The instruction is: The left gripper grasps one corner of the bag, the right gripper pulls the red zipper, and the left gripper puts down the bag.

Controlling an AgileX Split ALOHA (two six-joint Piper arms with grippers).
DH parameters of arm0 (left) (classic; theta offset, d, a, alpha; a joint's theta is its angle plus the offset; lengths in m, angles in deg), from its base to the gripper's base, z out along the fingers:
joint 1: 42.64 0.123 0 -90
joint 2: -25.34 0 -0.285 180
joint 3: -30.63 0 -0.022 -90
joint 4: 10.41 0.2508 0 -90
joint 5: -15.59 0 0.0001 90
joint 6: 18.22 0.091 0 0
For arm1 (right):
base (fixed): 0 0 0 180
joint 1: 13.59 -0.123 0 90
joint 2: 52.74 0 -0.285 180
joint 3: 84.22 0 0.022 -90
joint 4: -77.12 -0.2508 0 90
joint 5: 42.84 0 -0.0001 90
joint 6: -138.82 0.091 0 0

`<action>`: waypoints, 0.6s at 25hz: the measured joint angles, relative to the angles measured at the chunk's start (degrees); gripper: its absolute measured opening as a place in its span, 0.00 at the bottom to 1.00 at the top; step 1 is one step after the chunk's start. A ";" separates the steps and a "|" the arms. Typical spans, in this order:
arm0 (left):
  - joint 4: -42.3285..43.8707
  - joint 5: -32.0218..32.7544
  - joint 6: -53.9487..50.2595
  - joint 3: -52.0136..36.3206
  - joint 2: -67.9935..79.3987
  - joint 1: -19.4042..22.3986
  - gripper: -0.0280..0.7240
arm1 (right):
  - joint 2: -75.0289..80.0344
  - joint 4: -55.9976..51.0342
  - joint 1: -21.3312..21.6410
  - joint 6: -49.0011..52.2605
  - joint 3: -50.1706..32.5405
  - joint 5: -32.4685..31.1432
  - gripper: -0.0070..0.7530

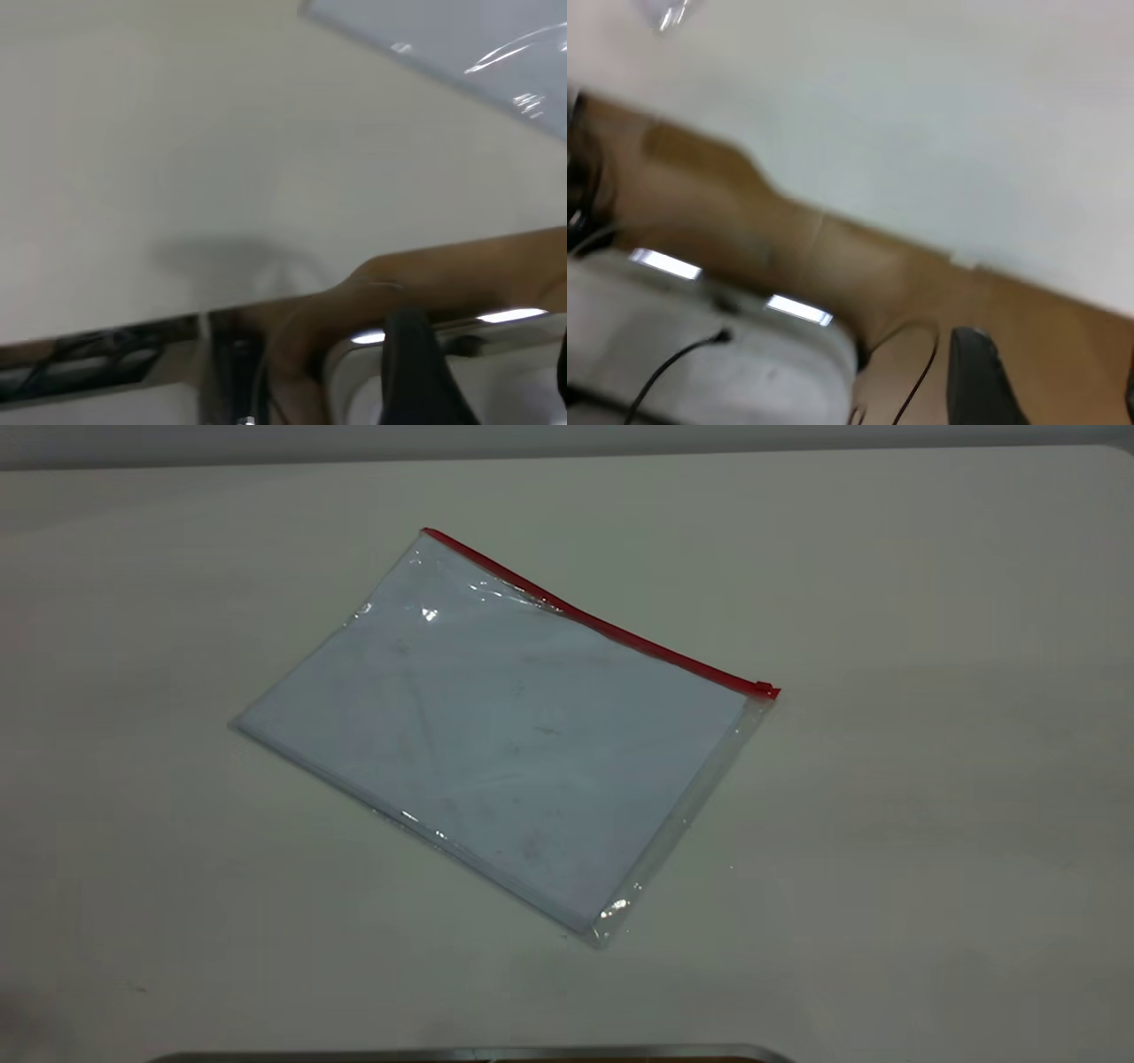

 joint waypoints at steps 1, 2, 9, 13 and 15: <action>0.48 0.00 -0.49 -2.04 -2.59 0.00 0.63 | -1.20 1.16 0.00 0.61 -0.24 0.00 0.58; 0.76 0.00 -1.06 -4.01 -5.67 0.00 0.63 | -2.45 2.11 0.00 1.36 -0.24 0.00 0.58; 1.37 -0.32 -4.08 -15.24 -23.63 0.00 0.63 | -7.50 3.18 0.00 2.19 -0.30 -0.01 0.58; 1.37 -1.09 -4.21 -18.79 -32.43 0.00 0.63 | -7.61 3.18 0.00 2.25 -0.30 -0.01 0.58; 1.40 -1.36 -4.37 -19.04 -35.63 0.00 0.63 | -7.61 3.18 0.00 2.30 -0.30 -0.01 0.58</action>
